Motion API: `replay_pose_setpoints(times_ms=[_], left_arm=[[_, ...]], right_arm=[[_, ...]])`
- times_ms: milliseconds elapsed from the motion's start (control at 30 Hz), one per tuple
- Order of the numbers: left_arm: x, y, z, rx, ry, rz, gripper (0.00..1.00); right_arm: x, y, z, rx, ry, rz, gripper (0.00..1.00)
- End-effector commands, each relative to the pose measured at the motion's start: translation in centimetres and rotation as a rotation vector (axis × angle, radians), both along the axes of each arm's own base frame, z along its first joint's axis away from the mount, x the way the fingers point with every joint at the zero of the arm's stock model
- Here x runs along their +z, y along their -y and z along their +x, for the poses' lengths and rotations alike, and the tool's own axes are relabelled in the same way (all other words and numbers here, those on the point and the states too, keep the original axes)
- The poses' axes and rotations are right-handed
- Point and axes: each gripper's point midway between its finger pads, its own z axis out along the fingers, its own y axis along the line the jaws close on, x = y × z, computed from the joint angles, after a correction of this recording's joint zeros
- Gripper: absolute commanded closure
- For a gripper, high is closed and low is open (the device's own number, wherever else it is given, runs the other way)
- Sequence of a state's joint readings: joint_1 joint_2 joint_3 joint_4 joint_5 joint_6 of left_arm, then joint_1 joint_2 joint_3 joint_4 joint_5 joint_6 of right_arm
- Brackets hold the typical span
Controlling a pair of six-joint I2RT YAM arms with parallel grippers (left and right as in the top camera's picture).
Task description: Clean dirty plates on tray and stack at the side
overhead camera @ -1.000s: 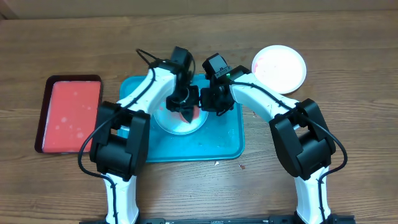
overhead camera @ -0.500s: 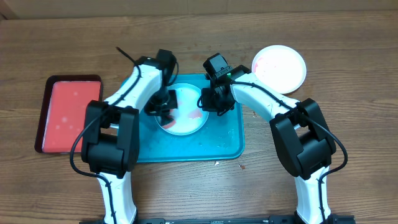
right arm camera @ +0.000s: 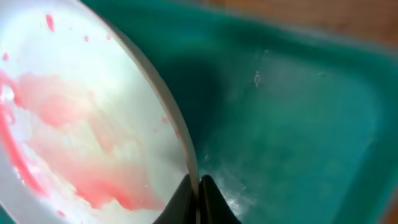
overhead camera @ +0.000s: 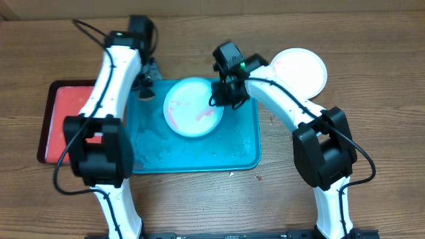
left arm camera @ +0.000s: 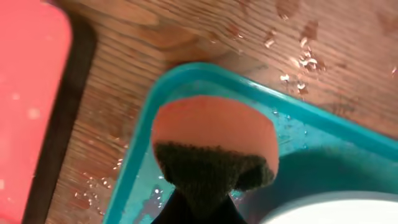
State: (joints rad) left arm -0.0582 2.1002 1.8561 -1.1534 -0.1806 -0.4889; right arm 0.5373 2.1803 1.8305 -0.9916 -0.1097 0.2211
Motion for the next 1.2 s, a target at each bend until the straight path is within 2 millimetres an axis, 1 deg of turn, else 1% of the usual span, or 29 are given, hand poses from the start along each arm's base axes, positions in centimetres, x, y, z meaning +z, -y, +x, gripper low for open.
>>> replay_pose_setpoints(times_ms=[0, 67, 100, 133, 167, 233, 300, 367, 433, 500, 600, 667, 800, 900, 967, 1033, 1167], left_arm=[[2.9, -3.8, -0.2, 0.121, 0.061, -0.089, 0.96], [2.6, -6.4, -1.0, 0.182, 0.040, -0.087, 0.96], [2.5, -8.3, -1.6, 0.225, 0.030, -0.076, 0.96], [2.4, -9.6, -2.0, 0.254, 0.027, -0.069, 0.96], [2.3, -11.6, -2.6, 0.301, 0.023, -0.064, 0.96], [2.0, -14.4, -3.6, 0.368, 0.020, -0.065, 0.96], [1.7, -16.2, -4.5, 0.413, 0.015, -0.066, 0.96], [1.1, -18.6, -5.7, 0.475, 0.007, -0.069, 0.96], [0.4, -20.1, -6.5, 0.515, 0.008, -0.073, 0.96], [-0.4, -20.8, -6.9, 0.536, 0.010, -0.088, 0.96], [-2.1, -20.8, -7.6, 0.550, -0.003, -0.115, 0.96], [-3.5, -20.6, -7.8, 0.550, -0.010, -0.120, 0.96], [-5.5, -20.3, -8.3, 0.550, -0.015, -0.121, 0.96], [-5.7, -20.2, -8.4, 0.550, -0.018, -0.126, 0.94], [-5.7, -20.2, -8.2, 0.549, -0.013, -0.133, 0.86], [-5.5, -20.1, -8.1, 0.548, -0.007, -0.138, 0.81], [-4.5, -20.4, -7.5, 0.524, 0.010, -0.130, 0.79]], right_arm=[[4.8, 0.5, 2.8, 0.078, 0.226, -0.187, 0.96], [6.6, 0.9, 3.5, 0.059, 0.321, -0.301, 0.96], [8.0, 0.9, 3.8, 0.050, 0.393, -0.377, 0.96], [8.8, 0.9, 3.9, 0.049, 0.435, -0.421, 0.96], [10.1, 0.4, 3.8, 0.067, 0.505, -0.498, 0.96], [11.4, -0.6, 3.2, 0.085, 0.586, -0.581, 0.96], [12.1, -1.2, 2.8, 0.087, 0.629, -0.622, 0.96], [13.2, -1.9, 2.2, 0.084, 0.693, -0.679, 0.96], [14.5, -2.4, 1.9, 0.096, 0.757, -0.748, 0.96], [15.7, -2.8, 1.8, 0.104, 0.813, -0.804, 0.96], [17.4, -3.6, 2.0, 0.053, 0.897, -0.815, 0.96], [17.6, -4.1, 2.0, 0.073, 0.909, -0.818, 0.96], [17.7, -4.2, 2.1, 0.126, 0.905, -0.853, 0.96], [17.7, -4.2, 2.1, 0.145, 0.904, -0.865, 0.96], [17.8, -4.3, 2.2, 0.143, 0.906, -0.863, 0.96], [17.8, -4.3, 2.2, 0.142, 0.907, -0.862, 0.96], [17.8, -4.3, 2.2, 0.145, 0.907, -0.864, 0.96]])
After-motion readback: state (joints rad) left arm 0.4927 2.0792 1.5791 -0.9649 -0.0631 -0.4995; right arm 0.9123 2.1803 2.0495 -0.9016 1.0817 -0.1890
